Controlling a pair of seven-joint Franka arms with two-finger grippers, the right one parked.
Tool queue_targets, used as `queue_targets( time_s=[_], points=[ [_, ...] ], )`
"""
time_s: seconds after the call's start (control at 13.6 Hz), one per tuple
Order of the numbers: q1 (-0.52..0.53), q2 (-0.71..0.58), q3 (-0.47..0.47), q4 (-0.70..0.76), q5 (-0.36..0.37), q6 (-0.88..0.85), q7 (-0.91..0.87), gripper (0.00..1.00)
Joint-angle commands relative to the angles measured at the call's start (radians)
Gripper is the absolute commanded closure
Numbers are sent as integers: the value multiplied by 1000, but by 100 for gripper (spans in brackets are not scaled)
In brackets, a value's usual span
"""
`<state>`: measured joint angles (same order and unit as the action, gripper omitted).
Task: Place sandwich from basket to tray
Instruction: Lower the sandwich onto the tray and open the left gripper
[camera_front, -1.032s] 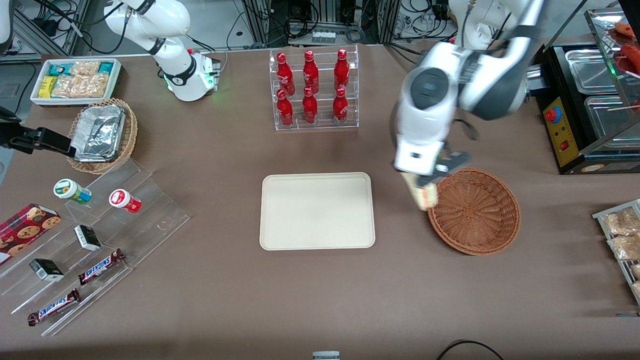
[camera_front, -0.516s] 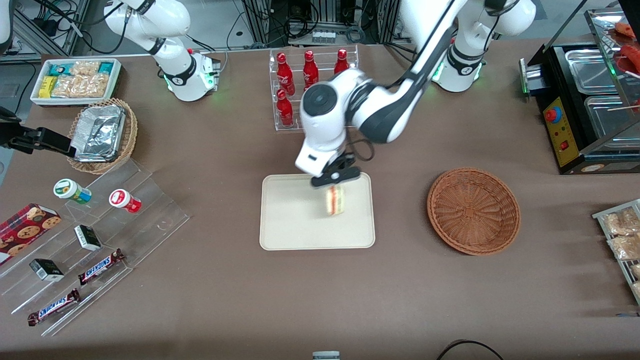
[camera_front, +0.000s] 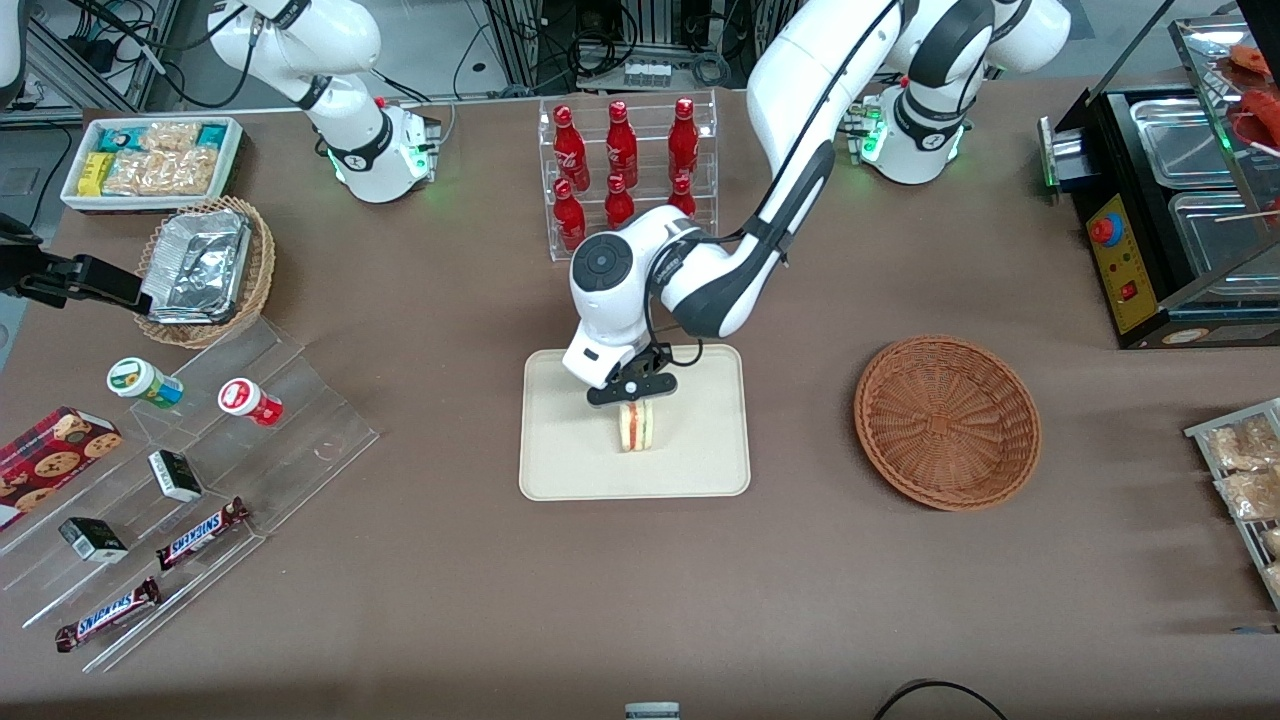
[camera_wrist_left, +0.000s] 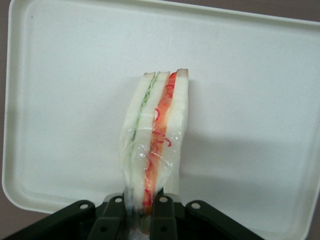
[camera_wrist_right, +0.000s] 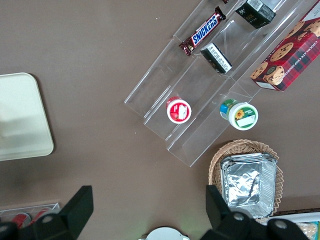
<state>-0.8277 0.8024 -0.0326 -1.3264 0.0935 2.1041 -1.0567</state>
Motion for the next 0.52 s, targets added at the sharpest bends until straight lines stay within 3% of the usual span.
queue_targets(
  time_s=[0.0,0.15,0.22,0.29,0.37,0.44],
  points=[
    [-18,34,10,41,23,-7,4,100],
    [-18,41,8,42,23,-6,4,100],
    [-19,43,6,44,23,-4,4,74],
    [-18,41,6,50,23,-4,7,27],
    [-18,34,6,56,23,-6,6,1],
    [-18,21,6,56,23,-13,4,1]
  ],
)
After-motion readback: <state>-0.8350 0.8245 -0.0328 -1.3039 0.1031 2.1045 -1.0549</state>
